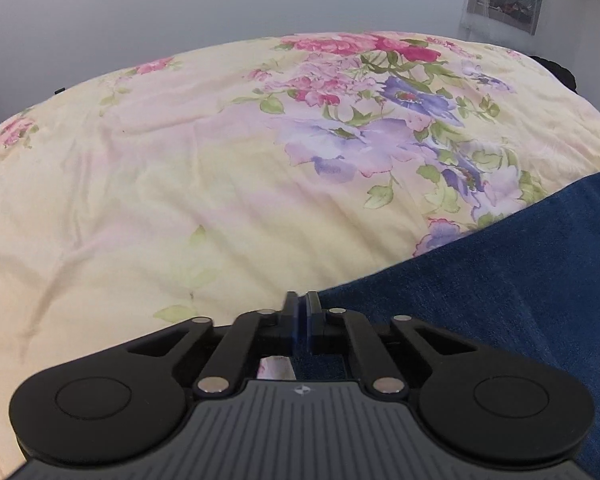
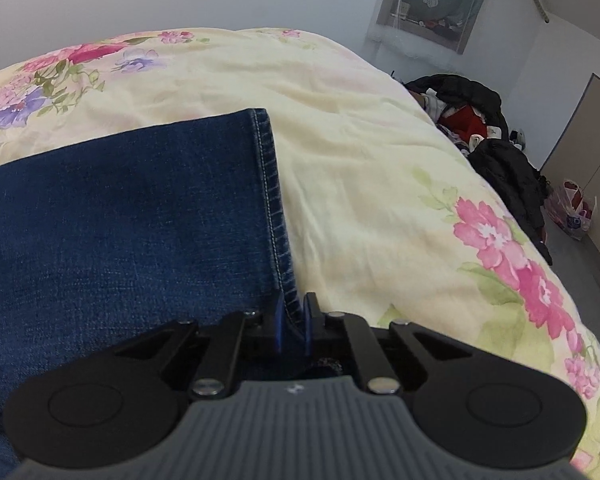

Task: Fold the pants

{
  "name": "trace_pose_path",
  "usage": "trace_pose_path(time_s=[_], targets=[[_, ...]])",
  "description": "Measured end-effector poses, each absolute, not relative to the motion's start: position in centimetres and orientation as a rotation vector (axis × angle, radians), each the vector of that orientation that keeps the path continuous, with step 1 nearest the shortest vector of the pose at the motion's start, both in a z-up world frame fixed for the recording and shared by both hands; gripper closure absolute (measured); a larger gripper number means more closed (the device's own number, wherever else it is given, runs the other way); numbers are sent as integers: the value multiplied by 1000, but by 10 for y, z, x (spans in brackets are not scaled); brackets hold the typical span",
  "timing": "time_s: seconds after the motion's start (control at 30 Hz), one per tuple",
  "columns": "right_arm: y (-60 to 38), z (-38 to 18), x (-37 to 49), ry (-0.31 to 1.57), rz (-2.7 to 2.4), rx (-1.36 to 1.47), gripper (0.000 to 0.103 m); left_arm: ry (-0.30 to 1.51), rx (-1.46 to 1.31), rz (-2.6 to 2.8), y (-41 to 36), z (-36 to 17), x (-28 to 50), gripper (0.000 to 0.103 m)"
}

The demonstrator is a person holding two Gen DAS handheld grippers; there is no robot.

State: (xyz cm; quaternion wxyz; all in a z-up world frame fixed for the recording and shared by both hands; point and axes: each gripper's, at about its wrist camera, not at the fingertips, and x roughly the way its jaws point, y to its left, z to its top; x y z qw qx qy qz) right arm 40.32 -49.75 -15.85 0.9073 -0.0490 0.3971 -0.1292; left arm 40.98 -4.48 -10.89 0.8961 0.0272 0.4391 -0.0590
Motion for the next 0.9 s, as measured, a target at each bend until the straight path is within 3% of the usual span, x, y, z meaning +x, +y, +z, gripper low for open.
trace_pose_path(time_s=[0.13, 0.27, 0.63, 0.9], targets=[[-478, -133, 370, 752, -218, -86, 92, 906, 29, -200, -43, -86, 369, 97], [-438, -118, 337, 746, -81, -24, 93, 933, 20, -256, -55, -82, 332, 97], [-358, -127, 236, 775, 0, 208, 92, 1021, 15, -233, -58, -121, 282, 97], [-306, -146, 181, 790, -28, 270, 72, 902, -17, -260, -60, -87, 251, 97]])
